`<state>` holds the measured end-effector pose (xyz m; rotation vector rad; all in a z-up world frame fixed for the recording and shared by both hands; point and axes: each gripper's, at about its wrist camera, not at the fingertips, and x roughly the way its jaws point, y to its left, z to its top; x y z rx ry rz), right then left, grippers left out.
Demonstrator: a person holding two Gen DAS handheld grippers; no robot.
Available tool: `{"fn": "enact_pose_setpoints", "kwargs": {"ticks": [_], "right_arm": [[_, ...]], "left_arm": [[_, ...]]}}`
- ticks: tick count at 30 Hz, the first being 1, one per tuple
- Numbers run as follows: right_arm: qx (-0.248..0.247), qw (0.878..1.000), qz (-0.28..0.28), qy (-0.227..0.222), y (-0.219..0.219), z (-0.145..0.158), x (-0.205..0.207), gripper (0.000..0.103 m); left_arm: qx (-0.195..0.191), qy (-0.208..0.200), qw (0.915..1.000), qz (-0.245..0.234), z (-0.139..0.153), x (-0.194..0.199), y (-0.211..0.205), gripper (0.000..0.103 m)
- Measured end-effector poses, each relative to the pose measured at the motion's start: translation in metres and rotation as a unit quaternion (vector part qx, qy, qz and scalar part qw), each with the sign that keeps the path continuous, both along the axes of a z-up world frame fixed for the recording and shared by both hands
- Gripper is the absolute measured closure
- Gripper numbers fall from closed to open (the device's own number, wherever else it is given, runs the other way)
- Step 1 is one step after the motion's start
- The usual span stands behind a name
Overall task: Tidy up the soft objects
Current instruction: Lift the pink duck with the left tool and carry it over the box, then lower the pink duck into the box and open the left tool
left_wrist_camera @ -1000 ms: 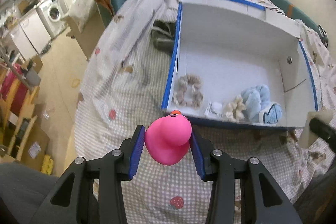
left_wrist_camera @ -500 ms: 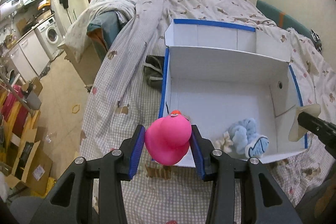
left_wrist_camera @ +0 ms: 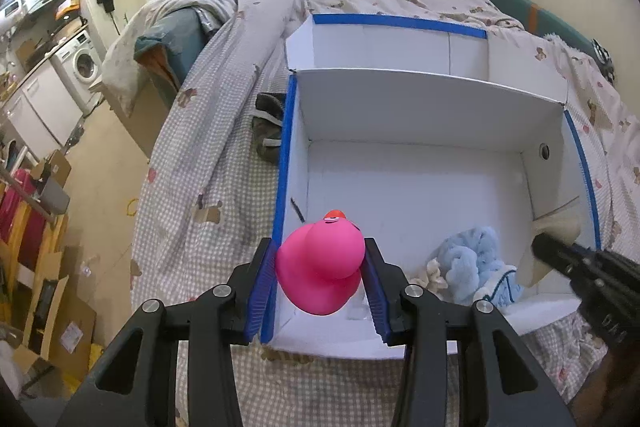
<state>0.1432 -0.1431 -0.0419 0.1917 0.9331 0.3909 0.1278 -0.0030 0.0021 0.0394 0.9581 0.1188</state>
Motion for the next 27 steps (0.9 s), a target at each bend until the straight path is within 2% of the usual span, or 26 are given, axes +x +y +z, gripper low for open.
{"fn": "enact_pose_setpoints", "kwargs": {"ticks": [8, 15, 17, 22, 27], "right_arm": [[-0.016, 1.000, 0.008, 0.021, 0.006, -0.020, 0.008, 0.093], [-0.020, 0.999, 0.012, 0.031, 0.006, -0.028, 0.009, 0.093], [-0.022, 0.999, 0.016, 0.034, 0.010, -0.029, 0.010, 0.093], [-0.036, 0.998, 0.027, 0.042, 0.019, -0.036, 0.010, 0.093], [-0.036, 0.998, 0.025, 0.049, 0.019, -0.039, 0.010, 0.093]], "left_arm": [[-0.009, 0.002, 0.9997, -0.022, -0.017, 0.026, -0.013, 0.064], [-0.013, 0.029, 0.9989, -0.035, -0.052, 0.025, -0.018, 0.064], [0.003, 0.023, 0.9990, -0.037, -0.054, 0.025, -0.020, 0.064], [-0.017, 0.019, 0.9993, -0.026, -0.052, 0.028, -0.016, 0.064], [-0.022, 0.014, 0.9990, -0.037, -0.051, 0.026, -0.018, 0.064]]}}
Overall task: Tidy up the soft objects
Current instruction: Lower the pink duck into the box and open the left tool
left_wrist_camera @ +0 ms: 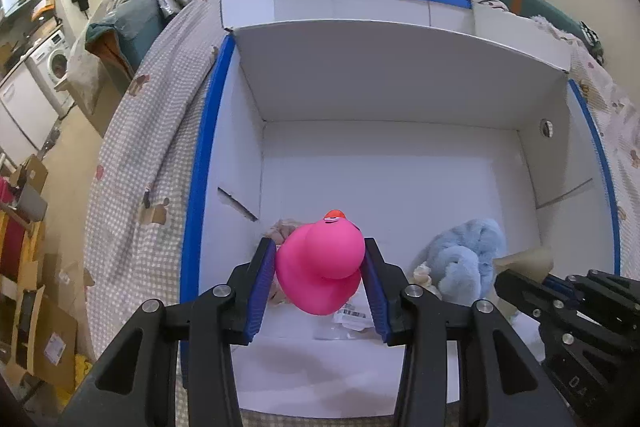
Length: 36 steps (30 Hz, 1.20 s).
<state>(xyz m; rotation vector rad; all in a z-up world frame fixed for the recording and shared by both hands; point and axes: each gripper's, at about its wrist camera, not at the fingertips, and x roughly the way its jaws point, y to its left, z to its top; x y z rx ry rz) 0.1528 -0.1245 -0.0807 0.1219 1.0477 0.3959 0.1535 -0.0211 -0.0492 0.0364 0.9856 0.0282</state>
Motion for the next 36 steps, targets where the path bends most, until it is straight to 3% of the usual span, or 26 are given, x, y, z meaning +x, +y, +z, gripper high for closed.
{"fn": "enact_pose_setpoints", "kwargs": {"ticks": [9, 16, 21, 25, 28, 30, 33, 36], "right_arm": [[0.021, 1.000, -0.012, -0.008, -0.006, 0.004, 0.002, 0.093], [0.034, 0.999, -0.028, -0.002, -0.015, 0.002, 0.002, 0.092], [0.038, 0.999, -0.032, -0.001, -0.016, 0.002, 0.003, 0.091], [0.044, 0.998, -0.036, 0.001, -0.020, 0.002, 0.004, 0.085], [0.056, 0.998, -0.042, 0.007, -0.023, 0.002, 0.005, 0.072], [0.070, 0.996, -0.049, 0.014, -0.028, 0.002, 0.006, 0.032], [0.088, 0.994, -0.066, 0.014, -0.036, 0.005, 0.007, 0.027], [0.089, 0.992, -0.085, 0.008, -0.042, 0.008, 0.006, 0.013]], "left_arm": [[0.001, 0.005, 1.0000, -0.004, -0.003, -0.001, -0.003, 0.064], [0.024, 0.013, 0.9995, -0.016, -0.006, -0.001, -0.007, 0.063], [0.025, 0.004, 0.9994, -0.023, -0.004, -0.004, -0.009, 0.047], [0.020, -0.003, 0.9996, -0.018, -0.001, -0.004, -0.007, 0.043], [0.015, -0.007, 0.9997, -0.017, 0.001, -0.005, -0.006, 0.042], [0.004, -0.012, 0.9998, -0.018, 0.004, -0.007, -0.004, 0.042], [-0.002, -0.026, 0.9995, -0.017, 0.012, -0.010, -0.002, 0.042], [-0.002, -0.027, 0.9996, -0.010, 0.018, -0.013, 0.001, 0.042]]}}
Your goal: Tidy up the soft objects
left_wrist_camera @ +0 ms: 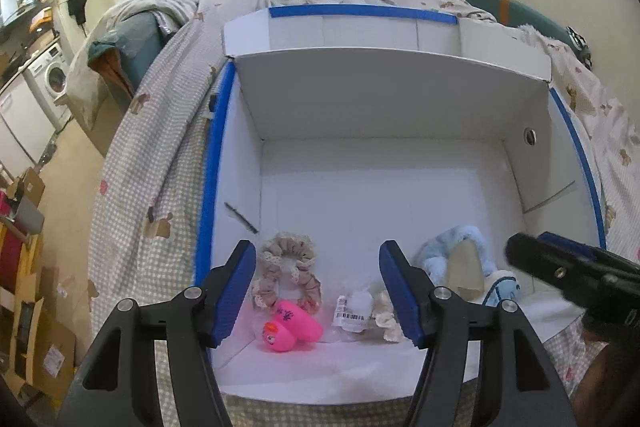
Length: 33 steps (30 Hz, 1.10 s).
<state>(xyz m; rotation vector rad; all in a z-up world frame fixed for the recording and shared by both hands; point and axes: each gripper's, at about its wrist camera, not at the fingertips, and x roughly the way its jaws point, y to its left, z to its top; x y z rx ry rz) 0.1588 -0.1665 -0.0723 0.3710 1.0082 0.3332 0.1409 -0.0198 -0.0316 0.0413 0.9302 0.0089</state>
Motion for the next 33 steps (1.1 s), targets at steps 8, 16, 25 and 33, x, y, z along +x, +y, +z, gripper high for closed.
{"fn": "enact_pose_setpoints", "kwargs": {"ticks": [8, 16, 25, 33], "right_arm": [[0.037, 0.999, -0.008, -0.036, -0.015, 0.032, -0.012, 0.006], [-0.001, 0.995, -0.018, -0.094, -0.017, 0.074, -0.045, 0.000], [-0.063, 0.985, 0.011, -0.159, 0.000, 0.104, -0.098, 0.000], [-0.075, 0.979, -0.017, -0.188, -0.005, 0.098, -0.117, 0.000]], "left_arm": [[-0.005, -0.014, 0.9999, -0.002, 0.030, -0.021, 0.012, 0.042], [0.000, -0.061, 0.9979, 0.021, 0.060, -0.052, 0.029, 0.018], [0.000, -0.083, 0.9955, 0.045, 0.064, -0.087, 0.044, 0.010], [0.010, -0.101, 0.9941, 0.037, 0.062, -0.118, 0.041, 0.006]]}}
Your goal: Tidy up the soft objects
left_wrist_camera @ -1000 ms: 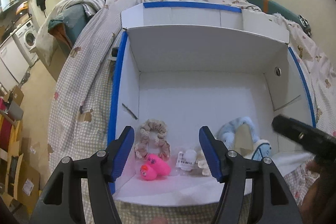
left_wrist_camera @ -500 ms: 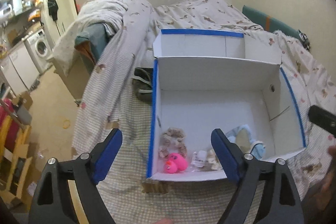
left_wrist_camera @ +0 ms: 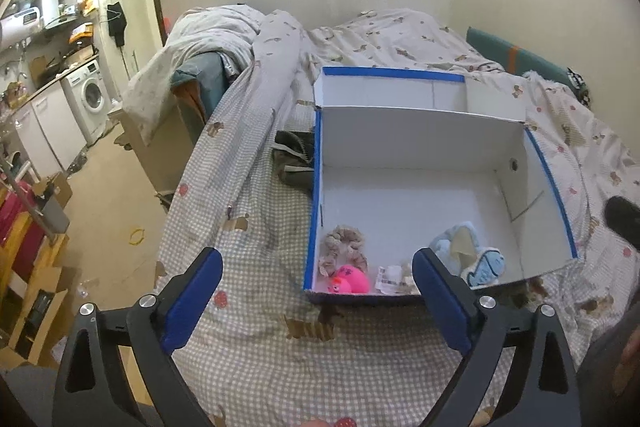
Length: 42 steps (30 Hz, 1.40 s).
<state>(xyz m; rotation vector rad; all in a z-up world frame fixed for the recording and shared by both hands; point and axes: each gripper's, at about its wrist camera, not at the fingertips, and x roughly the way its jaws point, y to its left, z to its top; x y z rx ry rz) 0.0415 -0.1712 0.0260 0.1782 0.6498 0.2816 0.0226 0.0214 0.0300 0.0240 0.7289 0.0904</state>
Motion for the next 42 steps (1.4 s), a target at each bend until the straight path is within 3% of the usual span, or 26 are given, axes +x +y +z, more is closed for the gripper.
{"fn": "enact_pose_setpoints", "kwargs": {"ticks": [6, 11, 25, 42], "right_arm": [[-0.024, 0.999, -0.034, 0.022, 0.003, -0.030, 0.004, 0.000], [-0.043, 0.998, -0.051, 0.024, 0.005, -0.040, 0.009, 0.000], [-0.037, 0.998, -0.048, 0.028, 0.006, -0.044, 0.014, 0.000], [-0.045, 0.997, -0.047, 0.033, 0.008, -0.049, 0.015, 0.000]], "left_arm": [[-0.008, 0.002, 0.9999, 0.009, -0.011, -0.003, 0.000, 0.001], [-0.009, -0.027, 0.9985, 0.046, -0.007, -0.005, 0.003, 0.001], [-0.016, -0.001, 0.9992, 0.035, -0.018, 0.004, 0.001, 0.001], [-0.026, -0.002, 0.9995, 0.016, -0.018, 0.003, -0.003, 0.001]]}}
